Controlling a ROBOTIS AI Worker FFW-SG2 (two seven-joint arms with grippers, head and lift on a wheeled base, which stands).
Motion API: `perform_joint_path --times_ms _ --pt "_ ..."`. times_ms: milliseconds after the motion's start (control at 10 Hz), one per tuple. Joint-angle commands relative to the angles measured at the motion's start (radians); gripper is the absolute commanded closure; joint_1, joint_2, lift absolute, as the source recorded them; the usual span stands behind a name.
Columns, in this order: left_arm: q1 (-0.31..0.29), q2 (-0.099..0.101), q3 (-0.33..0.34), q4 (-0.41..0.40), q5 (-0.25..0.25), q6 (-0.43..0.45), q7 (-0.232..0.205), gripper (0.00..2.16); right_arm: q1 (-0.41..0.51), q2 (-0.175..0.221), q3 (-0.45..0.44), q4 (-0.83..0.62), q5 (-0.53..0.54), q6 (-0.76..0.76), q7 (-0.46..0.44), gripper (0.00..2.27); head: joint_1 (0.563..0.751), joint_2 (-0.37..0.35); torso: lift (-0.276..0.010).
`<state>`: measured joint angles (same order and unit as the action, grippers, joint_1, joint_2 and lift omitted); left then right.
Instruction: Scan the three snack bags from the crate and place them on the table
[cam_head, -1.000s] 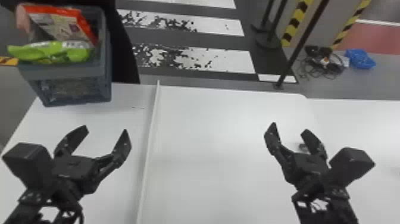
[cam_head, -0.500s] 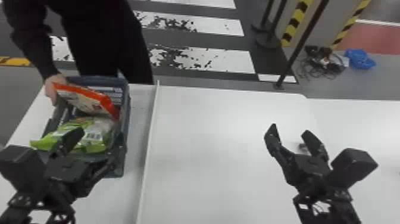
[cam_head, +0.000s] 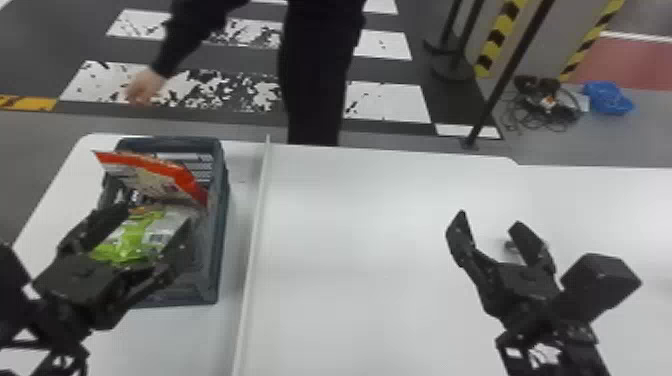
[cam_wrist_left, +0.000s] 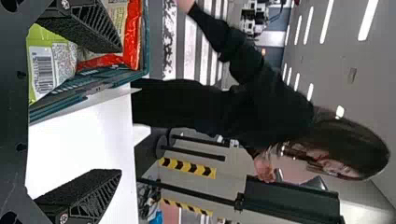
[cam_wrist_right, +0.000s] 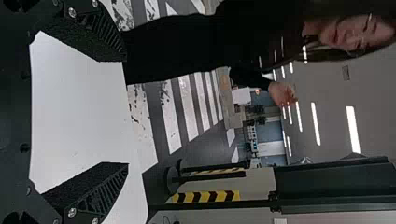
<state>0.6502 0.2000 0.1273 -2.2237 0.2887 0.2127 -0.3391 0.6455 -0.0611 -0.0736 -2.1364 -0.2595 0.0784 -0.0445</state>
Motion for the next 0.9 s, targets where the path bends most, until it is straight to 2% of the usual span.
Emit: perform_joint_path --times_ms 0,100,200,300,400,500,600,700,800 --pt "0.035 0.027 0.107 -0.047 0.030 0.020 -0.067 0.08 0.000 0.000 0.005 -0.002 -0.001 0.001 0.000 0.14 0.695 -0.087 -0.036" --pt "0.055 0.044 0.218 -0.057 0.066 0.063 -0.161 0.08 0.000 0.000 0.009 -0.004 0.000 -0.002 0.000 0.14 0.695 -0.063 -0.036" --pt "0.068 0.045 0.333 -0.056 0.129 0.121 -0.270 0.08 -0.004 0.001 0.011 -0.002 0.000 0.001 0.000 0.14 0.695 -0.047 -0.036" --pt "0.085 0.044 0.405 -0.051 0.168 0.136 -0.325 0.08 -0.015 0.001 0.012 0.009 -0.001 0.001 0.000 0.14 0.695 0.001 -0.036" --pt "0.094 0.044 0.437 -0.042 0.165 0.124 -0.344 0.08 -0.024 0.001 0.017 0.016 -0.001 0.001 0.000 0.14 0.695 0.055 -0.036" --pt "0.094 0.049 0.443 -0.008 0.139 0.069 -0.347 0.08 -0.029 0.001 0.018 0.021 -0.003 0.001 0.000 0.14 0.695 0.093 -0.036" --pt "0.094 0.062 0.440 0.039 0.106 -0.005 -0.342 0.08 -0.030 0.001 0.020 0.027 -0.006 -0.002 0.002 0.14 0.695 0.122 -0.036" --pt "0.094 0.088 0.419 0.090 0.075 -0.063 -0.334 0.08 -0.030 0.000 0.020 0.030 -0.006 -0.002 0.002 0.14 0.695 0.133 -0.036" --pt "0.094 0.101 0.394 0.134 0.041 -0.140 -0.339 0.08 -0.030 0.000 0.017 0.032 -0.007 -0.002 0.002 0.14 0.695 0.155 -0.036"
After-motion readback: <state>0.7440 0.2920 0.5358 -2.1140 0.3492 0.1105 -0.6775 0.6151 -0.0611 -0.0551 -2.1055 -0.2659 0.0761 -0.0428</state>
